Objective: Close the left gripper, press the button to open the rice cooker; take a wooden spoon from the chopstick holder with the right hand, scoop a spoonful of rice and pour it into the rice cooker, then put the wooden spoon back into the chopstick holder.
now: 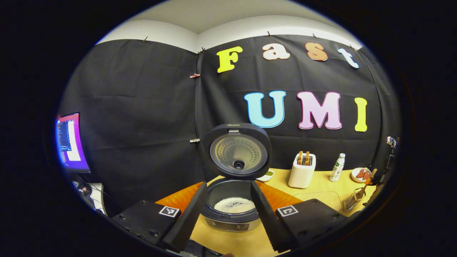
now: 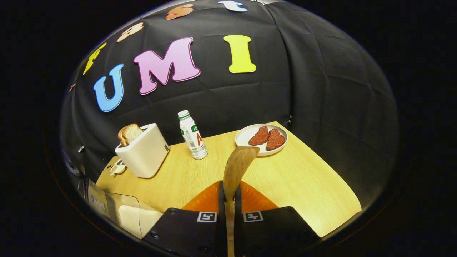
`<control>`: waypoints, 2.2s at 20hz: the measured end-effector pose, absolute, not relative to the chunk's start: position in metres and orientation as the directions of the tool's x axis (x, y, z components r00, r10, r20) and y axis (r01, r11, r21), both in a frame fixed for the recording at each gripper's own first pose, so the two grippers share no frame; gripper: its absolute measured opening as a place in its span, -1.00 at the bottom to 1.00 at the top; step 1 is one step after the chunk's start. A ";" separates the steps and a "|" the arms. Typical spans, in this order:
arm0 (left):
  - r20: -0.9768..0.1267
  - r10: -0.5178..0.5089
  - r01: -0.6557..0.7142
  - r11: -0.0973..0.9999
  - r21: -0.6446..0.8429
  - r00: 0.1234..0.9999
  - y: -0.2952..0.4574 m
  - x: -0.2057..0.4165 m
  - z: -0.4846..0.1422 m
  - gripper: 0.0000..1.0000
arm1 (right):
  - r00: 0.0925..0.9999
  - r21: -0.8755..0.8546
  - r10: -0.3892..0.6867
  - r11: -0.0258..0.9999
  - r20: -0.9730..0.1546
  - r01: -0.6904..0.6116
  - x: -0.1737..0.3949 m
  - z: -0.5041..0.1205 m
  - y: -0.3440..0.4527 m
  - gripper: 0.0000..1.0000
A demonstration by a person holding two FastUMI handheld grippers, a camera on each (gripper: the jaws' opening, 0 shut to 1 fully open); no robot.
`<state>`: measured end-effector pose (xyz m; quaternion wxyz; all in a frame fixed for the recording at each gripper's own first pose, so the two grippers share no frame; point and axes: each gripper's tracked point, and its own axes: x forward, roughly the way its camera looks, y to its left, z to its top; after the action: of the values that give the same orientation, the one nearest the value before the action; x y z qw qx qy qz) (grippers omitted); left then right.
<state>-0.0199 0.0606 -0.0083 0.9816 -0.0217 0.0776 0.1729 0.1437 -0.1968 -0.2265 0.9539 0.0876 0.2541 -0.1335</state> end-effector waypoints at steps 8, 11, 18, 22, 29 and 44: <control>-0.160 0.301 -0.307 0.951 -0.017 0.940 0.074 -0.020 -0.011 0.68 | 0.893 0.036 -0.260 0.956 -0.367 0.293 0.126 -0.154 -0.181 -0.76; -0.155 0.249 -0.261 0.964 -0.058 0.956 0.077 -0.015 -0.013 0.67 | 0.912 0.020 -0.275 0.955 -0.303 0.294 0.122 -0.119 -0.167 -0.77; -0.108 0.179 -0.187 0.980 -0.062 0.978 0.099 0.002 -0.008 0.67 | 0.954 0.064 -0.155 0.982 -0.258 0.177 0.122 -0.081 -0.072 -0.77; -0.096 0.131 -0.137 0.989 -0.056 0.987 0.112 0.011 -0.012 0.67 | 0.961 0.046 -0.074 0.995 -0.266 0.090 0.124 -0.092 -0.007 -0.77; -0.078 0.115 -0.118 0.992 -0.033 0.990 0.147 0.017 -0.013 0.70 | 0.935 0.053 -0.054 0.996 -0.352 0.078 0.127 -0.144 0.055 -0.77; -0.082 0.115 -0.115 0.993 0.002 0.990 0.172 0.018 -0.025 0.94 | 0.842 0.080 0.008 0.996 -0.540 0.042 0.098 -0.235 0.120 -0.77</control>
<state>0.0182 0.1717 -0.0250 0.9975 -0.0016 0.0410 0.0578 0.0984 0.1197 -0.2345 0.9586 0.0445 0.2812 -0.0089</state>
